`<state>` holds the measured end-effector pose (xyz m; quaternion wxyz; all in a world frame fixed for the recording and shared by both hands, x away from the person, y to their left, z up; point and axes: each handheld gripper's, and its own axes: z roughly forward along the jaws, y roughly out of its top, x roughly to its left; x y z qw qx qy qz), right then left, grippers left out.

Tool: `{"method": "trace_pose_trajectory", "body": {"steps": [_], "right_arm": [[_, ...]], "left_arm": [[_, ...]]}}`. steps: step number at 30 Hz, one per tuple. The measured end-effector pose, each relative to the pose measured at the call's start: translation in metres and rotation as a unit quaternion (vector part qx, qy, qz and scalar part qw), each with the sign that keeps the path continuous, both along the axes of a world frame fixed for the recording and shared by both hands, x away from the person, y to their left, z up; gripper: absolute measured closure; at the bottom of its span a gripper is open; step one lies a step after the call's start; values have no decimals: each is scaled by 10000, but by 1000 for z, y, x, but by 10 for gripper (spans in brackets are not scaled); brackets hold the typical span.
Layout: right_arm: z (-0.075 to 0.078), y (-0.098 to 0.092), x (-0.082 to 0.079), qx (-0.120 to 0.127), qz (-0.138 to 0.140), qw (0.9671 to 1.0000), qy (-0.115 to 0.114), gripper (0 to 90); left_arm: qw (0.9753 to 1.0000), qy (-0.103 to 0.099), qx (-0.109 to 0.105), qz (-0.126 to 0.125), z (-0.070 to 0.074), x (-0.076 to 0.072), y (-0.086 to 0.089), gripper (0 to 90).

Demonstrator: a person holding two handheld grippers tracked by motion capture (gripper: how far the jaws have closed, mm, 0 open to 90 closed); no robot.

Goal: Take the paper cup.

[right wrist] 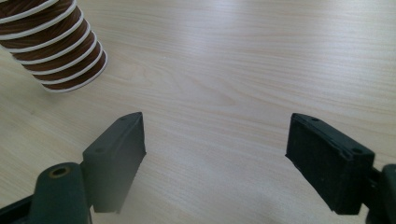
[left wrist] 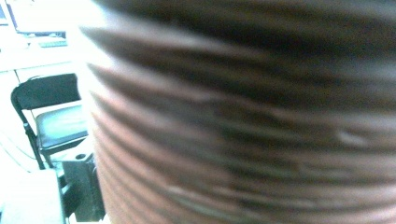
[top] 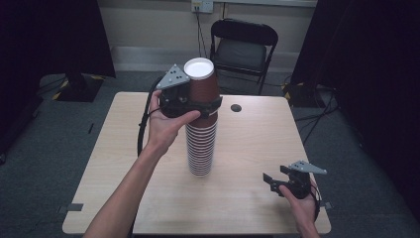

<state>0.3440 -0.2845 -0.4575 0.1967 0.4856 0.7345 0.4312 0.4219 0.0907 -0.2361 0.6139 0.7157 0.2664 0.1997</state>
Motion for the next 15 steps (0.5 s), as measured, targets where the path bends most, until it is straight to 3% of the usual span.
{"method": "trace_pose_trajectory", "body": {"steps": [6, 10, 15], "right_arm": [[0, -1, 0, 18, -37, 10000, 15, 197], [0, -1, 0, 4, -40, 10000, 7, 197], [1, -2, 0, 8, -38, 10000, 2, 197]], "left_arm": [[9999, -136, -75, -33, 8, -1, 1, 109], [9993, -257, -263, 82, 16, -3, 2, 108], [9992, -286, -285, 76, 23, -3, 5, 109]]}}
